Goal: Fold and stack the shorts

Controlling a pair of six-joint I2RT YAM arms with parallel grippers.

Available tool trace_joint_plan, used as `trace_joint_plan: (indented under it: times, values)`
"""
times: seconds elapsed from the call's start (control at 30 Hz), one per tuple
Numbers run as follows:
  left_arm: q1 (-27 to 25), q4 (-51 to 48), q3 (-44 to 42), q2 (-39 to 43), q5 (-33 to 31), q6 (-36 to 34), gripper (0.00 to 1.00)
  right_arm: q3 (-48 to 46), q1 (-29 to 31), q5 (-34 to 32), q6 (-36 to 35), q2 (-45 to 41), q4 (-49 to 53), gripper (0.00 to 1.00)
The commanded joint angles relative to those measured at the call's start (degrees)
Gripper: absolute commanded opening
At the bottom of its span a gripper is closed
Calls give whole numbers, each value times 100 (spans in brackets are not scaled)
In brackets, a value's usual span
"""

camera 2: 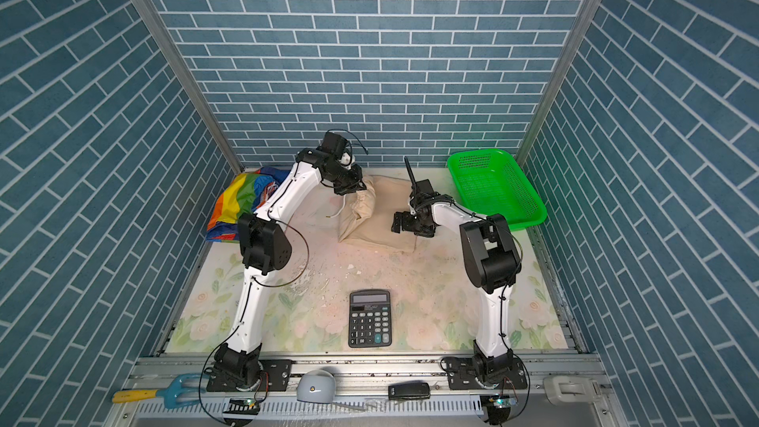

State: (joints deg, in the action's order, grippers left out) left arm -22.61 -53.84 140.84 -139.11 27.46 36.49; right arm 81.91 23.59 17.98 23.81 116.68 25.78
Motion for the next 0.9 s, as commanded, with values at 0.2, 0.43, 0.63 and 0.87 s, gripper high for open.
trace_joint_plan:
  times: [0.2, 0.43, 0.63, 0.87]
  values:
    - [-347, 1261, -429, -471, 299, 547, 7, -456, -109, 362, 242, -327, -240, 98]
    - [-711, 1970, -547, -566, 638, 576, 14, -736, -355, 436, 277, -751, -298, 98]
    - [-861, 2248, -913, -405, 912, 503, 33, -870, -625, 539, 271, -890, -318, 99]
    - [-833, 1925, -1306, -34, 941, -17, 100, -1043, -834, 411, 264, -1325, -225, 98]
